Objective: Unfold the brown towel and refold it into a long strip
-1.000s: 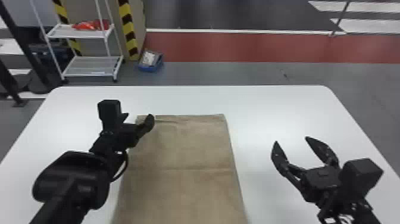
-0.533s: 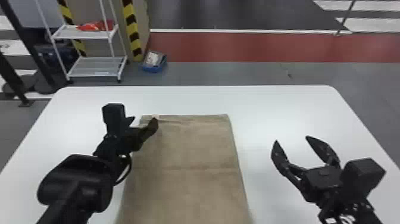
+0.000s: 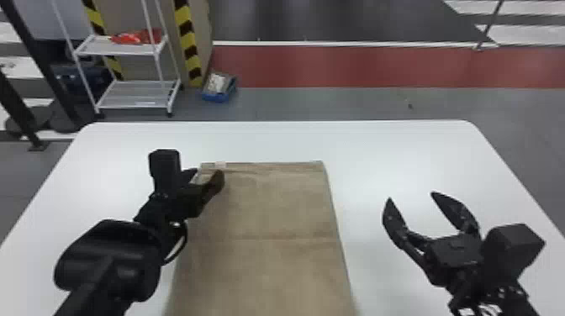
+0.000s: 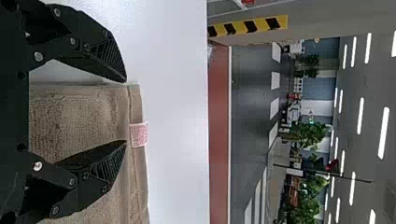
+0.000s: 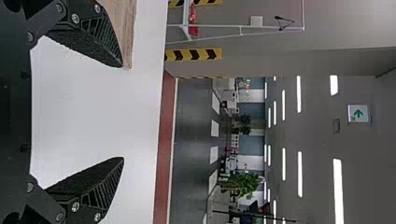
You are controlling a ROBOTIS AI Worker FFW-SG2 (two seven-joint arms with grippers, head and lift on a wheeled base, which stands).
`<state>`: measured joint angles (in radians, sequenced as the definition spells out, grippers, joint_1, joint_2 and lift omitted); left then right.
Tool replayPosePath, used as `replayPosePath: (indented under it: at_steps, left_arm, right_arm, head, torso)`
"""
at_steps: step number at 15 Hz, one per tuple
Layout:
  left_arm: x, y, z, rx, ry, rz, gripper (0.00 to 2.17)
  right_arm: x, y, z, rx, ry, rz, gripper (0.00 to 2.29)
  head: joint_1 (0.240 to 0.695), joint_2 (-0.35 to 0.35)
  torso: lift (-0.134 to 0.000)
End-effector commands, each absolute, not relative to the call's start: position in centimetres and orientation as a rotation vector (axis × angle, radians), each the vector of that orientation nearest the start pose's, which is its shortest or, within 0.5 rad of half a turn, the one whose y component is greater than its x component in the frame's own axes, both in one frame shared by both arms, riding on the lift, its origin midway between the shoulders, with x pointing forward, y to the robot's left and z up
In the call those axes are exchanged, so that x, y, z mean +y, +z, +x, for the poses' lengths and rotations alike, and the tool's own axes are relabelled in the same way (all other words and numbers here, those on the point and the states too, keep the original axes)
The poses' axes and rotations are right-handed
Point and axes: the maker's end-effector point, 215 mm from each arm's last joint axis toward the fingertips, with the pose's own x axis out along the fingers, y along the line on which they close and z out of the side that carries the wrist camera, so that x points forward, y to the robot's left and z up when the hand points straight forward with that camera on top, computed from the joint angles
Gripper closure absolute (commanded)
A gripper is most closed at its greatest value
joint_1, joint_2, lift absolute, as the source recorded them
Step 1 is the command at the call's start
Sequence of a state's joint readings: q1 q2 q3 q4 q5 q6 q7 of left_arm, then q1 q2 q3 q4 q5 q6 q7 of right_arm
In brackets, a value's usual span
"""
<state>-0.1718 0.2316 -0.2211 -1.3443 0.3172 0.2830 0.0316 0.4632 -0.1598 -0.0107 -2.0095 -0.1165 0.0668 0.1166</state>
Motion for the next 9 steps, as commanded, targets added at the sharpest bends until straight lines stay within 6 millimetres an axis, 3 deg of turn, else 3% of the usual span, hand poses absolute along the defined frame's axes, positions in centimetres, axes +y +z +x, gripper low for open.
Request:
replayPosePath:
  at_steps: [1, 3, 4, 9]
  left_arm:
    - [21.6, -46.5, 61.1, 0.395, -0.131, -0.017, 0.55]
    - [21.4, -45.9, 60.9, 0.382, -0.131, -0.013, 0.55]
    - [21.3, -45.2, 61.0, 0.366, -0.131, -0.014, 0.67]
    - [21.2, -45.7, 60.6, 0.379, -0.135, -0.005, 0.7]
  right_arm:
    - [-22.5, -36.0, 45.5, 0.096, 0.176, -0.027, 0.19]
    - [-22.5, -36.2, 45.4, 0.099, 0.175, -0.026, 0.19]
    - [-22.5, -36.1, 45.4, 0.096, 0.175, -0.026, 0.19]
    - [-22.6, -36.1, 45.1, 0.099, 0.175, -0.023, 0.19]
  head:
    - [0.695, -0.008]
    - [0.695, -0.009]
    - [0.695, -0.009]
    - [0.695, -0.013]
  torso:
    - [-0.123]
    - [-0.123]
    - [-0.123]
    - [-0.123]
